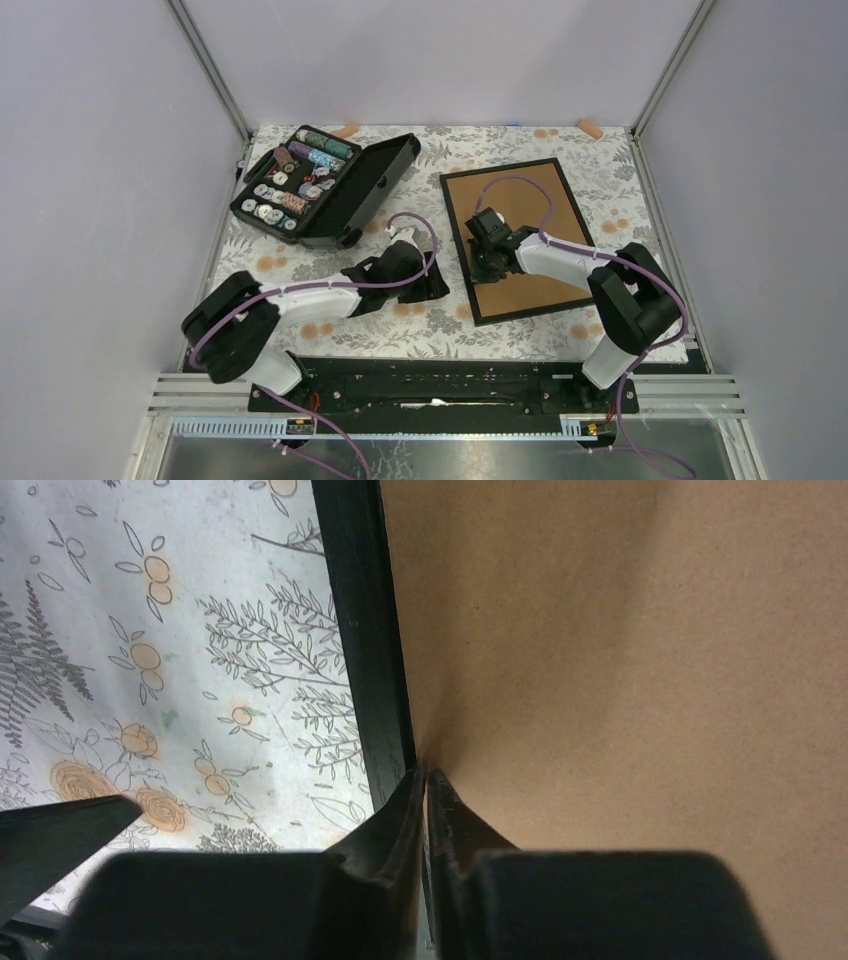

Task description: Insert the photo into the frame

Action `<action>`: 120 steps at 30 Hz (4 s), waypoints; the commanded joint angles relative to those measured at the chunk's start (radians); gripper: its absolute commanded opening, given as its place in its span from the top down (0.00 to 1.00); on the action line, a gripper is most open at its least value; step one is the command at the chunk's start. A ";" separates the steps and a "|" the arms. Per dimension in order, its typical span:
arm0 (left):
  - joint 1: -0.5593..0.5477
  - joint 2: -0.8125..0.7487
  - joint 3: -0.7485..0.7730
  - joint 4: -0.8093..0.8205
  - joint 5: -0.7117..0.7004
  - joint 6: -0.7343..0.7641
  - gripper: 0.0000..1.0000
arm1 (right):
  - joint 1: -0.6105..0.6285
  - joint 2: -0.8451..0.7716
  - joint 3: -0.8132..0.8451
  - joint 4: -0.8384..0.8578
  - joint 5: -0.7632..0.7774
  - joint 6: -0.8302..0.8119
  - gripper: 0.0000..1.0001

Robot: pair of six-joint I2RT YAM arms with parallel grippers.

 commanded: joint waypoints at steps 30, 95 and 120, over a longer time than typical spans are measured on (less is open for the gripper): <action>-0.075 0.353 0.146 0.111 -0.252 -0.248 0.48 | -0.029 -0.122 -0.250 0.011 0.117 0.048 1.00; 0.003 0.560 0.021 0.156 -0.099 -0.348 0.74 | 0.049 -0.069 0.065 -0.166 0.169 -0.017 0.71; 0.008 0.565 0.025 0.153 -0.091 -0.349 0.75 | 0.049 0.027 0.063 -0.125 0.167 -0.024 0.69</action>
